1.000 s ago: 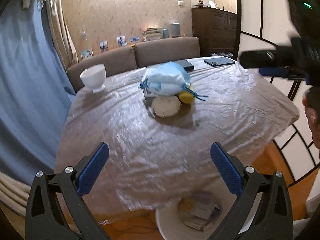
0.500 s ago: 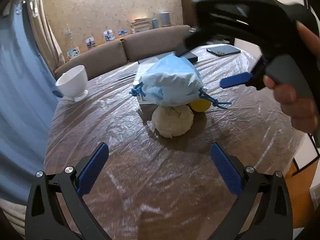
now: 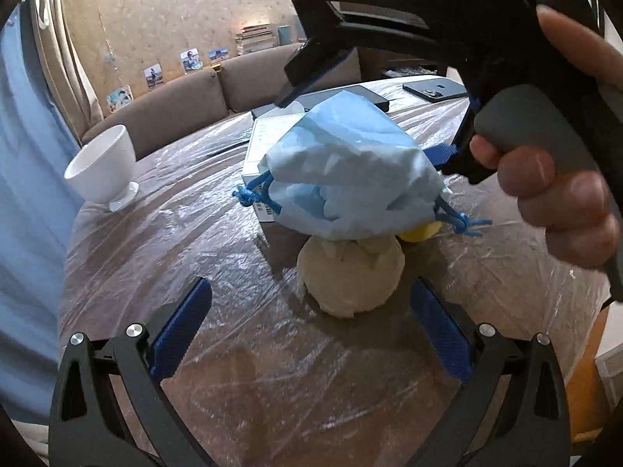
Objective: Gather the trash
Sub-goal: 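Grasp the blue drawstring bag with the right tool while the left tool grasps the beige bun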
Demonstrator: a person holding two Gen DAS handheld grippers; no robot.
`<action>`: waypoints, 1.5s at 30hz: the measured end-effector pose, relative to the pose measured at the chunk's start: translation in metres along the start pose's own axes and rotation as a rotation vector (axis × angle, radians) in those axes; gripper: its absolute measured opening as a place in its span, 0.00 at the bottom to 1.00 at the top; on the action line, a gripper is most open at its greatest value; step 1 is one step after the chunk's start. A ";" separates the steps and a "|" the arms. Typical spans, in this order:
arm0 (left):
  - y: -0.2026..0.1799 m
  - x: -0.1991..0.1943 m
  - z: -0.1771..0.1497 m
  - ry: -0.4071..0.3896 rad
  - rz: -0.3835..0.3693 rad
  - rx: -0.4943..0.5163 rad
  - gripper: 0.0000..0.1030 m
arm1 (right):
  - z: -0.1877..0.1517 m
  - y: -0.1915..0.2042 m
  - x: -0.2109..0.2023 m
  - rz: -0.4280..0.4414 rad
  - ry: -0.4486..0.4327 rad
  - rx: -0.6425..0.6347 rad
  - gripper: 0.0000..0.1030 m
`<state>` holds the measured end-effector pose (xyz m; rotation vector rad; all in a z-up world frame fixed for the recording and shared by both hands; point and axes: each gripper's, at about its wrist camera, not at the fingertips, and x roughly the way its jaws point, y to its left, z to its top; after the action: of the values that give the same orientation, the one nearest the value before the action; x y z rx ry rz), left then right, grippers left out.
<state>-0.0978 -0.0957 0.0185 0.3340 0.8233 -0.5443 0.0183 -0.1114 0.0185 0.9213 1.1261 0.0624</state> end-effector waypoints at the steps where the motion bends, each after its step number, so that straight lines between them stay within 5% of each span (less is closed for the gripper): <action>1: 0.001 0.002 0.001 0.003 -0.014 -0.002 0.99 | 0.000 0.000 0.002 0.003 0.000 0.007 0.96; 11: 0.008 0.022 0.009 0.048 -0.095 -0.032 0.99 | 0.001 -0.007 0.008 0.052 -0.013 0.023 0.93; 17: 0.014 0.028 0.012 0.075 -0.134 -0.047 0.99 | -0.003 -0.017 -0.003 0.052 -0.023 0.028 0.82; 29: 0.013 0.027 0.016 0.059 -0.124 -0.004 0.71 | -0.008 -0.030 -0.020 0.105 -0.058 0.032 0.71; 31: 0.012 0.026 0.016 0.051 -0.112 -0.001 0.55 | -0.009 -0.032 -0.025 0.111 -0.067 0.027 0.71; 39: 0.016 0.024 0.014 0.054 -0.124 -0.030 0.51 | -0.009 -0.036 -0.054 0.172 -0.111 0.012 0.71; 45: 0.015 0.020 0.009 0.052 -0.116 -0.046 0.51 | -0.021 -0.037 -0.077 0.127 -0.145 -0.047 0.71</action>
<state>-0.0730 -0.0943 0.0097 0.2599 0.9079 -0.6256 -0.0486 -0.1593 0.0491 0.9395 0.9276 0.1238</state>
